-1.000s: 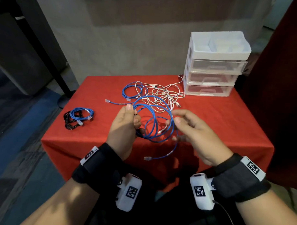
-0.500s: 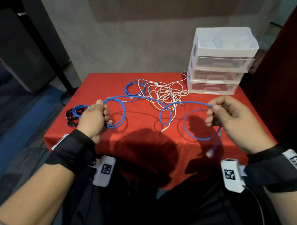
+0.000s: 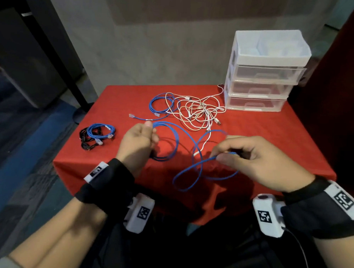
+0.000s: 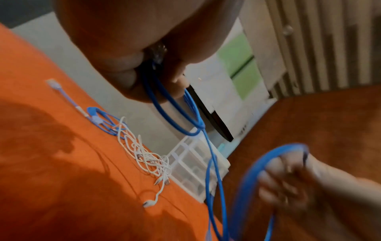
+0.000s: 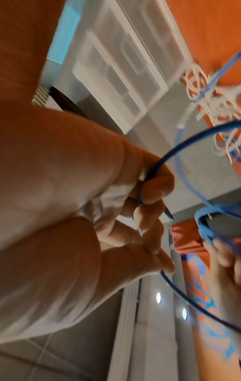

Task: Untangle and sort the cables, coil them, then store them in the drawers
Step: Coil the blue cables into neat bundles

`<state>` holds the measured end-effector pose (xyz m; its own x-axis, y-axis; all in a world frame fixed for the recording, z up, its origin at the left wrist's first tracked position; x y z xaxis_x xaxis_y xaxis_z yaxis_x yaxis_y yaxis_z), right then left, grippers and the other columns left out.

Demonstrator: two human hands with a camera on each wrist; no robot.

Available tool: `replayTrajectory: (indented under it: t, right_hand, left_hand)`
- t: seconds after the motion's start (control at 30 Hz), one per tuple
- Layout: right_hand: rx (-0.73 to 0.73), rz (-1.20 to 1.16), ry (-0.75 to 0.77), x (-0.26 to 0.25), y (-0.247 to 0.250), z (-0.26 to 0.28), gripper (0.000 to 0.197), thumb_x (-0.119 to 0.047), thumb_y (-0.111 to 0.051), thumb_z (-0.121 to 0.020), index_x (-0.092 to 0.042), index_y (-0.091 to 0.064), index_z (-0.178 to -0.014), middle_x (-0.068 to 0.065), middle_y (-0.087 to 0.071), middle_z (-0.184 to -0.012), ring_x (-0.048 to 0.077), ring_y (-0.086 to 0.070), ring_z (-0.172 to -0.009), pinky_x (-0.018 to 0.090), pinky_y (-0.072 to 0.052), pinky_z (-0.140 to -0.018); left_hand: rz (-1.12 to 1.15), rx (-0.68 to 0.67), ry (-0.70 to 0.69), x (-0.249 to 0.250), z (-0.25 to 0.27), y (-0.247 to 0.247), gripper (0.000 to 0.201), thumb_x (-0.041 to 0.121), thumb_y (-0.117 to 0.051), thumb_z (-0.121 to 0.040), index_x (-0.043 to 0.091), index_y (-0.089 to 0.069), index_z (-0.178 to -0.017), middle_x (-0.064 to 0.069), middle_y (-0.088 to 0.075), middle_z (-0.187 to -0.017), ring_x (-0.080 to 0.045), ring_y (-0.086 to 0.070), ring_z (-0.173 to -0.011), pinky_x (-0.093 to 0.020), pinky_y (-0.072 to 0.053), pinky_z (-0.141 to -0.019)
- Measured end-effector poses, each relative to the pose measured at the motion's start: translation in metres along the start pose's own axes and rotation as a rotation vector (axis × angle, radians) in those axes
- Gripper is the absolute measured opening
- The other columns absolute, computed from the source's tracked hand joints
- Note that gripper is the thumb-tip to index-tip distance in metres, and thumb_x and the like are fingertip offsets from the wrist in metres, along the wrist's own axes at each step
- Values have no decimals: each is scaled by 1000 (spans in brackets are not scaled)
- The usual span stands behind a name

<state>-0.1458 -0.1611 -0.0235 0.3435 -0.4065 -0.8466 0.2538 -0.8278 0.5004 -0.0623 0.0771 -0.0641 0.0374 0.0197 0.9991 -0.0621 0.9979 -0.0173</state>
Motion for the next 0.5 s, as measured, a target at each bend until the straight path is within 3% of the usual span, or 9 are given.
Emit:
replayTrajectory:
  t: [0.07,0.17,0.3,0.4,0.5]
  right_hand:
    - [3,-26,15,-10,-9,-9,11,-12,-68,-96,-17,-76,-99,-7,-71,-86,3,-63,-76,19,-47,-74]
    - [156,-38,6,-7,-9,-27,9,-15,-66,-99,-16,-73,-95,-2,-60,-71,12,-52,-66,30,-43,-66]
    - [342,-73,-48,13,-3,-38,16,-31,-62,-92,-18,-70,-89,12,-45,-63,17,-42,-59,37,-37,-61]
    - [436,-87,-64,21,5,-38,14,-27,-64,-93,-16,-70,-87,3,-46,-62,13,-41,-57,34,-36,-60]
    - [509,-35,-66,25,22,-38,11,-20,-67,-96,-16,-74,-89,-6,-57,-66,8,-47,-63,31,-40,-65]
  left_hand:
    - [-104,-124,-35,3,12,-22,28,25,-39,-109,12,-50,-88,-1,-53,-64,-5,-40,-41,-22,-36,-45]
    - [-128,-308,-9,6,34,-49,31,26,-39,-109,10,-54,-86,2,-58,-61,-12,-47,-46,-24,-41,-48]
    - [13,-382,55,9,49,-64,30,23,-36,-109,8,-52,-90,-3,-57,-62,-16,-46,-45,-29,-44,-50]
    - [22,-422,85,9,54,-67,32,24,-33,-109,9,-54,-91,3,-38,-56,-10,-29,-44,-27,-41,-47]
    - [-10,-498,98,10,59,-69,35,27,-33,-109,9,-56,-92,5,-29,-59,-8,-24,-45,-27,-42,-45]
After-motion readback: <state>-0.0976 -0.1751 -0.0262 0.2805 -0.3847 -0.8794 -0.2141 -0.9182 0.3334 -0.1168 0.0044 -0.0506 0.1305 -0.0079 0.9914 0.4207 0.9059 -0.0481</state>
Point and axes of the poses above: each hand's wrist, its own z-axis away from the middle knuckle, its own y-axis out of the back of the hand, x = y × z, the point moved 7 cm from there along -z, towards the middle knuckle
